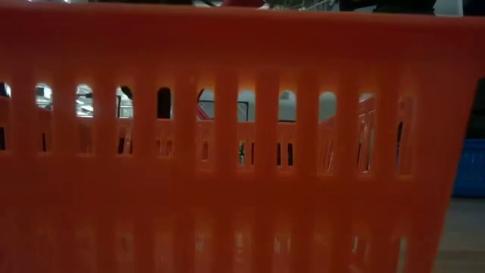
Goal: Stack baskets by color
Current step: Adjust the stacked orange and black bins
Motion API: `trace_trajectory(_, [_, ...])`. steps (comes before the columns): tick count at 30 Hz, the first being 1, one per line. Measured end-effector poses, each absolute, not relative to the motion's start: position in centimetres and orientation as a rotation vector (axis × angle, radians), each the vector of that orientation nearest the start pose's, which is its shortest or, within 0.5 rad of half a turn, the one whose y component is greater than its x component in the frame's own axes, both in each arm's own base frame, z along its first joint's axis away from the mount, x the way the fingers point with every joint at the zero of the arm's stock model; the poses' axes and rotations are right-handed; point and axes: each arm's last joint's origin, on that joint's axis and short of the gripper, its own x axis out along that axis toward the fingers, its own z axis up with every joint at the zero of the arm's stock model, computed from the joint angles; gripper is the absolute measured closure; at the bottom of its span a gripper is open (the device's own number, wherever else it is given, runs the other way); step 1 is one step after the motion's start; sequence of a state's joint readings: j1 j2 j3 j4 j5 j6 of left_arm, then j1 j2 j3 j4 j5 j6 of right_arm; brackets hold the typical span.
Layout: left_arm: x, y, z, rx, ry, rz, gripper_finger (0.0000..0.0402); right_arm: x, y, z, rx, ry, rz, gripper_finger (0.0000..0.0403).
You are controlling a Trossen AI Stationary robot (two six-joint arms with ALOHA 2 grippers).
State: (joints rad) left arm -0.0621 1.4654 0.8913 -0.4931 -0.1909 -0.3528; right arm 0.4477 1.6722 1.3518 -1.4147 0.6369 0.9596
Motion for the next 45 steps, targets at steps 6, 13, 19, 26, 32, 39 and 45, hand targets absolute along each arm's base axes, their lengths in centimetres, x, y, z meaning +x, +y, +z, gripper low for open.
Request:
trace_trajectory(6, [29.4,-2.1,18.6,-0.167,0.969,0.258,0.0328,26.3,10.7,25.6,-0.116,1.203,-0.776,0.0299])
trace_trajectory(13, [31.3,-2.6,16.4,-0.179,1.009,0.211,0.0328,26.3,10.7,25.6,-0.130,1.208,-0.764,0.0299])
trace_trajectory(19, [32.6,-3.3,16.9,-0.202,0.999,0.145,0.0328,26.3,10.7,25.6,-0.132,1.210,-0.762,0.0299])
trace_trajectory(26, [33.0,-4.3,17.8,-0.193,0.972,0.115,0.0328,26.3,10.7,25.6,-0.134,1.212,-0.760,0.0299])
trace_trajectory(32, [33.0,-4.7,17.9,-0.194,0.970,0.110,0.0328,26.3,10.7,25.6,-0.136,1.213,-0.759,0.0299])
trace_trajectory(39, [32.9,-3.3,21.8,-0.085,0.899,0.202,0.0328,26.4,10.7,25.6,-0.149,1.220,-0.742,0.0299])
trace_trajectory(45, [30.6,-2.4,26.4,0.021,0.868,0.306,0.0328,27.2,11.1,25.5,-0.140,1.175,-0.672,0.0299])
